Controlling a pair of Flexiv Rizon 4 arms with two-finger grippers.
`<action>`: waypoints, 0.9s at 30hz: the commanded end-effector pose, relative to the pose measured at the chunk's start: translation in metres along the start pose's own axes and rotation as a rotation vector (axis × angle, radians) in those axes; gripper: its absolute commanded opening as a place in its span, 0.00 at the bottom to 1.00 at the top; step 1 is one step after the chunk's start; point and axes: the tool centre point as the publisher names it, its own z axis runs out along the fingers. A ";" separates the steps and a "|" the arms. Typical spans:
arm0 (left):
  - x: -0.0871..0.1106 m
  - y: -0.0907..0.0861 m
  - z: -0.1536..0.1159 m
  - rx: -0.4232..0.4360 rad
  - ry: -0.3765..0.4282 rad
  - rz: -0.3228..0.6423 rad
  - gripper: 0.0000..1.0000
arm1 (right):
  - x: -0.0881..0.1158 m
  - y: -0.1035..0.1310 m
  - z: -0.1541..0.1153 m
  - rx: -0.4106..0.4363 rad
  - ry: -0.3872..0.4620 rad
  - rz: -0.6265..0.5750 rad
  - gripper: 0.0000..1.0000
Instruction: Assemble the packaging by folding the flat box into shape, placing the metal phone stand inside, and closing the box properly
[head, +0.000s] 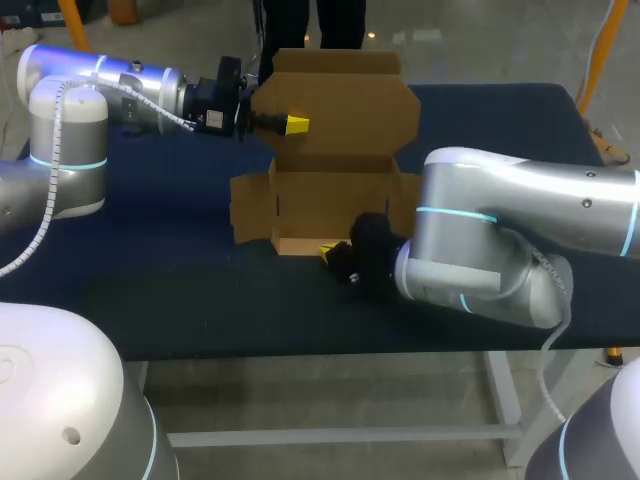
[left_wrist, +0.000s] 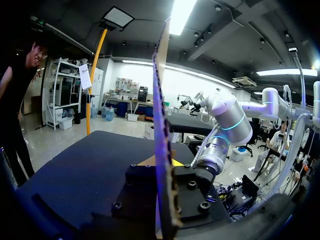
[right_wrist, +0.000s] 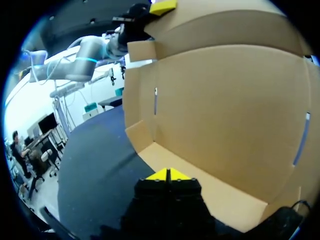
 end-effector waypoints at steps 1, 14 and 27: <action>-0.001 0.002 -0.001 -0.001 0.004 0.000 0.00 | 0.002 -0.001 0.001 -0.017 -0.047 0.000 0.00; -0.001 0.002 -0.001 -0.001 0.004 0.000 0.00 | -0.005 -0.008 0.012 -0.001 -0.043 0.021 0.00; -0.001 0.002 -0.001 -0.001 0.004 0.000 0.00 | -0.006 -0.009 0.013 -0.001 -0.043 0.025 0.00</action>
